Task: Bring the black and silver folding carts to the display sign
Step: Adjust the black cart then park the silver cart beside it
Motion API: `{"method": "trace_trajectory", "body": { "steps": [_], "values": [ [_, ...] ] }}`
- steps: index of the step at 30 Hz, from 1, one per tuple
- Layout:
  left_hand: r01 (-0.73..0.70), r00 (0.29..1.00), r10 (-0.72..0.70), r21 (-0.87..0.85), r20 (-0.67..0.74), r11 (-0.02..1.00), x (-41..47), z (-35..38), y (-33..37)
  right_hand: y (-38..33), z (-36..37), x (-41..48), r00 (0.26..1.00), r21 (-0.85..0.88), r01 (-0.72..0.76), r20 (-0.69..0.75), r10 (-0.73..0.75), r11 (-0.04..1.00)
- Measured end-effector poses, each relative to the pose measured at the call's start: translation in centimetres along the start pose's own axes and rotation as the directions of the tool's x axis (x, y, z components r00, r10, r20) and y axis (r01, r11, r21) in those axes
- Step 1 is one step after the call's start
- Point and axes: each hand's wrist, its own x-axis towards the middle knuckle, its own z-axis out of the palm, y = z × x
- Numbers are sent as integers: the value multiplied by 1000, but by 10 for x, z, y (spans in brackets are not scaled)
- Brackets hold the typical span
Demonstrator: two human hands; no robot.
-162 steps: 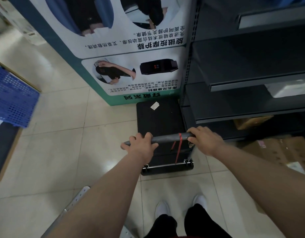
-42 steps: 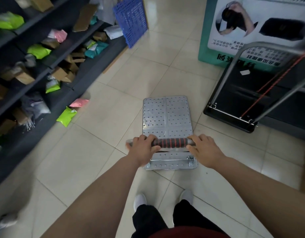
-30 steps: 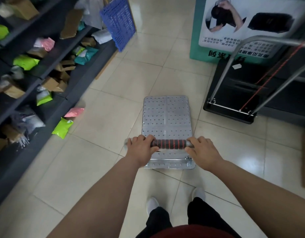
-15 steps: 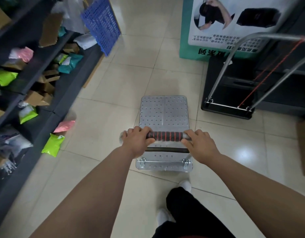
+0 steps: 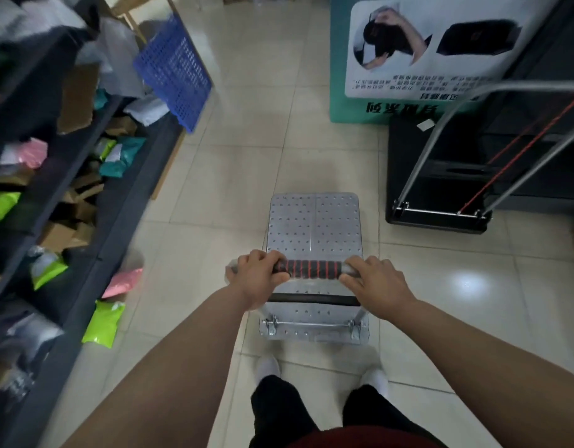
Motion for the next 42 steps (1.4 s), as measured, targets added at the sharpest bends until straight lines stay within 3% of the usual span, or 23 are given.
{"method": "trace_trajectory", "body": {
  "steps": [16,24,42],
  "values": [
    [-254,960,224,184,167,950,139,-106,-101,-120,9,108,958,154,-260,-80,274,953],
    [-274,956,253,150,148,950,211,-128,-84,-102,-22,169,947,162,-266,-140,288,950],
    [-300,950,277,174,146,938,387,-192,-19,-49,-120,325,936,211,-302,-120,331,930]
  ]
}}
